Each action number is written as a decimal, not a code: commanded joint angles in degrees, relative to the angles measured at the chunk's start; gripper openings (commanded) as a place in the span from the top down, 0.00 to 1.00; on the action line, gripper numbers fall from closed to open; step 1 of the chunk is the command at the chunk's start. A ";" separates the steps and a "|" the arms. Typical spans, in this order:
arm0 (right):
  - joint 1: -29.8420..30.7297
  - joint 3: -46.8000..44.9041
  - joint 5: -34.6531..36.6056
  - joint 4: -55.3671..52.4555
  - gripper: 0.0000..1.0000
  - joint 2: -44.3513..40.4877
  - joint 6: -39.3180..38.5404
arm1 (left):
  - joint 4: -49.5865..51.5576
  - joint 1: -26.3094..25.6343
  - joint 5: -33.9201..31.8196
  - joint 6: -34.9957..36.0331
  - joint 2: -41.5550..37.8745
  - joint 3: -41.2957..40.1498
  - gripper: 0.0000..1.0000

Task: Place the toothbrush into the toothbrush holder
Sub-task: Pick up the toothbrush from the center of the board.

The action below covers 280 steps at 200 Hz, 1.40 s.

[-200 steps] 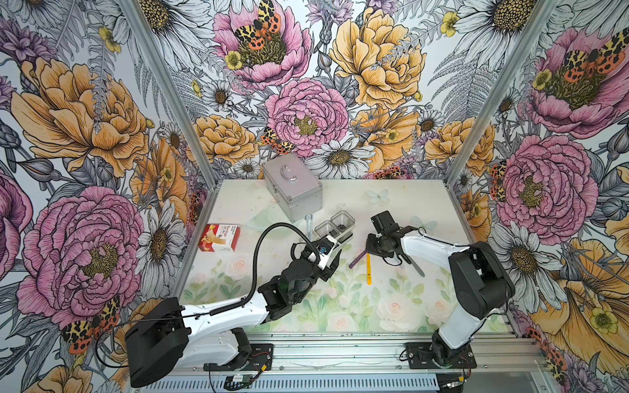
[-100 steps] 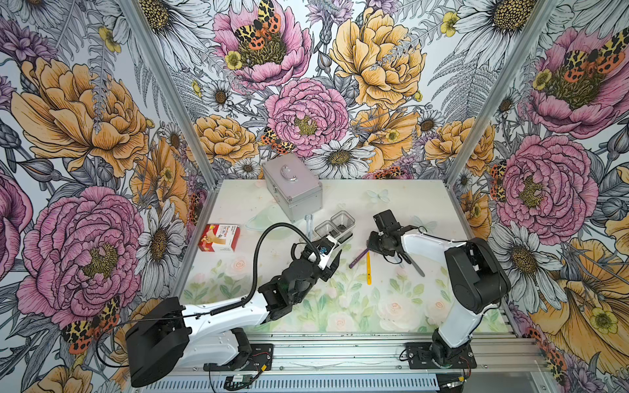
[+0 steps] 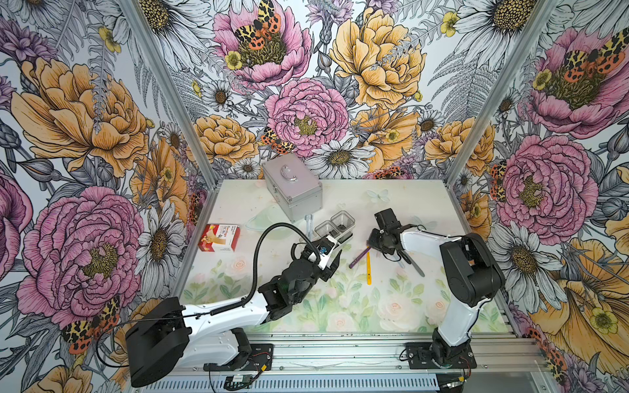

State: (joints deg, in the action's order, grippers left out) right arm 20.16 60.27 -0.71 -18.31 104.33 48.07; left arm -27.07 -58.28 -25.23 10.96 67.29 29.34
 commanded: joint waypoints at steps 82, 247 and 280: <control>-0.90 2.24 3.76 0.52 1.00 5.24 -0.71 | -0.70 0.44 -1.18 0.97 1.58 -0.09 0.29; 0.55 -4.40 2.26 0.45 1.00 -16.73 -9.44 | 19.26 1.35 17.06 -10.34 15.48 20.49 0.25; 2.07 -5.35 3.79 0.43 1.00 -21.46 -11.07 | 19.42 -0.25 21.17 -12.64 19.62 23.98 0.26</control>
State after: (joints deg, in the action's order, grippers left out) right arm 21.10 55.64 1.91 -17.80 85.95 39.35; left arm -11.07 -57.65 -11.42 1.72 84.62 51.40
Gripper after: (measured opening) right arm 0.069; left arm 0.744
